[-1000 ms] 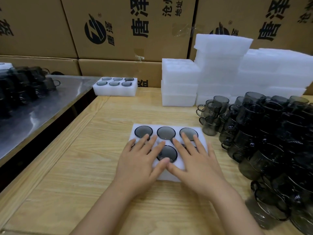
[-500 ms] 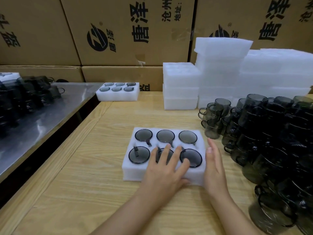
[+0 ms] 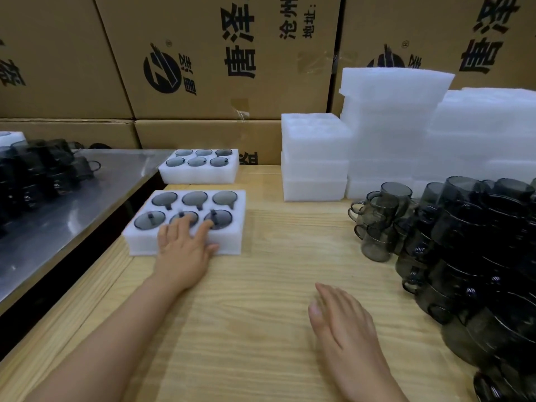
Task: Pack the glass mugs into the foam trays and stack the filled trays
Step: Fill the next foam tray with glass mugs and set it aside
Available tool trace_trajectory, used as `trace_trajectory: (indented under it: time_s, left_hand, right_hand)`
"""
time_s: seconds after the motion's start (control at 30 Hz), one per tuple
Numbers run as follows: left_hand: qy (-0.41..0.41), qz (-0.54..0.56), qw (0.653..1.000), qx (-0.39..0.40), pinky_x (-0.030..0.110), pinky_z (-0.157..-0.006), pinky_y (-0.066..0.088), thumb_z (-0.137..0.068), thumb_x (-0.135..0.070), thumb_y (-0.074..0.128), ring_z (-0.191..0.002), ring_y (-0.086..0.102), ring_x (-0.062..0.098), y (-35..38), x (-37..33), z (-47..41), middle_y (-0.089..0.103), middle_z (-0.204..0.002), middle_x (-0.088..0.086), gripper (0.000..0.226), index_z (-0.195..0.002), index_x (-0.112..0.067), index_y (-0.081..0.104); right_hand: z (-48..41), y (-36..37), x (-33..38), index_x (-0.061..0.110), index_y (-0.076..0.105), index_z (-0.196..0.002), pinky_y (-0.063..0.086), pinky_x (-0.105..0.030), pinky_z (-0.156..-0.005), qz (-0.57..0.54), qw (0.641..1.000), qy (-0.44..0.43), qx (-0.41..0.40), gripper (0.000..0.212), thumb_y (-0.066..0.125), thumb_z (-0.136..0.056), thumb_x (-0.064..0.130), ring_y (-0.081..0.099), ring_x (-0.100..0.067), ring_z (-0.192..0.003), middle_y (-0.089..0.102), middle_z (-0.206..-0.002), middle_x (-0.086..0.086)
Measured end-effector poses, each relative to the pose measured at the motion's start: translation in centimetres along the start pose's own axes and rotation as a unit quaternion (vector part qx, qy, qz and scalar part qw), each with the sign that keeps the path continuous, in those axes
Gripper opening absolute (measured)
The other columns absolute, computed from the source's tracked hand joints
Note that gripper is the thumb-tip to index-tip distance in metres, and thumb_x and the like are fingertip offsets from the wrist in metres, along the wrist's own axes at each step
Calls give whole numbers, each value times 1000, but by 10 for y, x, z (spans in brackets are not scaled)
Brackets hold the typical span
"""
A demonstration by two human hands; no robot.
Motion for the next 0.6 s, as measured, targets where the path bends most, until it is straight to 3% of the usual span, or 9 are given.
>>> trace_trajectory:
  time_s: [0.13,0.33,0.4,0.47,0.6]
  left_hand:
    - [-52,24,998,0,47,-115,-9,-95,-39,48,-143,4,32,20,34,-37,20,-149,19,50,-141,-23,37]
    - [-56,44,997,26,44,-109,-23,-95,-37,47,-144,-16,28,38,51,-77,15,-152,16,48,-140,-28,34]
    - [-44,54,998,13,40,-105,-29,-95,-37,49,-144,-18,28,42,51,-80,16,-151,15,46,-138,-28,36]
    - [-32,62,998,0,35,-100,-35,-95,-35,50,-144,-18,27,43,47,-83,18,-149,16,44,-136,-26,38]
    - [-11,60,998,-21,36,-105,-29,-93,-30,55,-144,-3,30,40,44,-80,23,-147,19,40,-131,-20,45]
  right_hand:
    - [-4,0,1,40,8,-143,-1,-16,-109,43,999,-6,-4,61,-7,-87,58,0,4,-139,7,-149,29]
    - [-9,-4,6,45,5,-140,-4,-13,-104,64,998,-1,0,76,-10,-68,62,-7,7,-138,-4,-144,34]
    - [-11,-7,11,40,24,-140,4,-14,-104,51,998,-4,-25,81,-3,-67,64,8,3,-140,11,-146,29]
    - [-12,-12,20,28,58,-122,22,-18,-94,67,995,-26,-63,72,17,-72,59,45,-11,-128,47,-135,17]
    - [-10,-13,21,19,73,-95,28,-24,-86,59,993,-32,-100,56,33,-71,49,61,-16,-108,67,-110,8]
Point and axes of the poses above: each hand's wrist, its own z-axis away from the middle knuckle, its own y-axis out of the palm, x = y × z, the point moved 6 cm from there along -z, towards the middle knuckle
